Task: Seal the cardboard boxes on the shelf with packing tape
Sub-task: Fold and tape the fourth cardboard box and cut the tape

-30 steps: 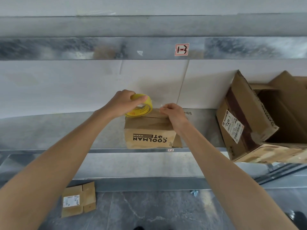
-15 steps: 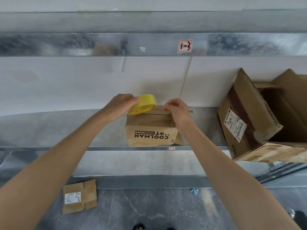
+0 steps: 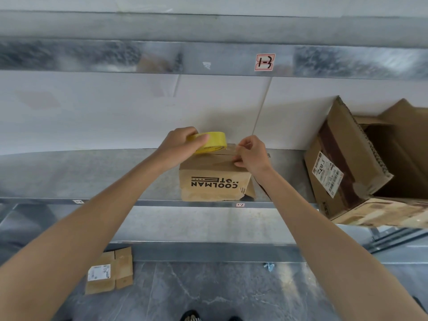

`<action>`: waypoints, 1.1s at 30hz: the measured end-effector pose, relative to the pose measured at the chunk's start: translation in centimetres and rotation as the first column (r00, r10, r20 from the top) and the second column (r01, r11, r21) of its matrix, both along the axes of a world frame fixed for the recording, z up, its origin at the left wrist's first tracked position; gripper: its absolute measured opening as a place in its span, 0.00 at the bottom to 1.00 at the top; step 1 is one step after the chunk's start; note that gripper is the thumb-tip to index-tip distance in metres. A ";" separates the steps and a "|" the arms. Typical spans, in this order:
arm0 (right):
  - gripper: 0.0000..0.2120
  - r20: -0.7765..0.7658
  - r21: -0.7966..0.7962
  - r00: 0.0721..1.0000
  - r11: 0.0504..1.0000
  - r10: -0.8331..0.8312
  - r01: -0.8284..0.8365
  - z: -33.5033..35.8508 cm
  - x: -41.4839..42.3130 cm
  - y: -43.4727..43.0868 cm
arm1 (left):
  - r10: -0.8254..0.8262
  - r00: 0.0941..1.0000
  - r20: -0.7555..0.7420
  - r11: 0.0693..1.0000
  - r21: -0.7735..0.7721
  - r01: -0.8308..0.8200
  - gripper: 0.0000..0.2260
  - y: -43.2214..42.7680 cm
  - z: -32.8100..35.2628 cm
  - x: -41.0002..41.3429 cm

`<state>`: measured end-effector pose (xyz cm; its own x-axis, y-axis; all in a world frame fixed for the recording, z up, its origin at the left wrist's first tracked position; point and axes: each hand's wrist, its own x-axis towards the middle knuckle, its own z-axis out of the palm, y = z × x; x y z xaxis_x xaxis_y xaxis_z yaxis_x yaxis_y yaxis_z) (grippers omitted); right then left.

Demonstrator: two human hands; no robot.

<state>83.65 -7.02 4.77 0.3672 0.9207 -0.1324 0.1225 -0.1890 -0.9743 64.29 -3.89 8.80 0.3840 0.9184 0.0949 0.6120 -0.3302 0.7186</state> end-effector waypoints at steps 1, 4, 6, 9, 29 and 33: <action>0.10 -0.010 -0.001 1.000 1.000 -0.003 0.003 0.0 0.0 0.0 | -0.001 1.000 0.005 1.000 0.002 0.001 0.17 0.0 -0.1 -0.1; 0.10 -0.038 0.000 0.999 1.000 -0.025 0.025 0.0 0.1 -0.1 | 0.007 1.000 0.001 1.000 -0.011 -0.007 0.17 0.2 -0.4 -0.6; 0.09 -0.049 -0.002 0.998 0.999 -0.038 0.038 0.0 0.1 -0.1 | 0.020 1.000 -0.002 1.000 -0.014 -0.020 0.16 0.2 -0.5 -0.7; 0.08 -0.083 0.011 0.996 0.999 -0.045 0.046 0.0 0.1 -0.1 | 0.031 0.999 -0.015 1.000 0.006 -0.031 0.19 0.1 -0.3 -0.7; 0.09 0.139 0.014 0.980 0.989 0.142 -0.145 -2.3 -2.0 -1.4 | 0.110 0.992 -0.064 0.994 0.005 -0.110 0.23 -1.4 -2.1 -4.2; 0.09 0.109 -0.018 0.985 0.991 0.131 -0.129 -3.7 -1.8 -2.4 | 0.111 0.992 -0.052 0.994 -0.012 -0.112 0.22 -2.2 -3.2 -3.7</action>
<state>81.89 -9.38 1.08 0.2573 0.9603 -0.1082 0.2530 -0.1750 -0.9515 60.60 -6.07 5.56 0.2828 0.9571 0.0635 0.6809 -0.2469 0.6895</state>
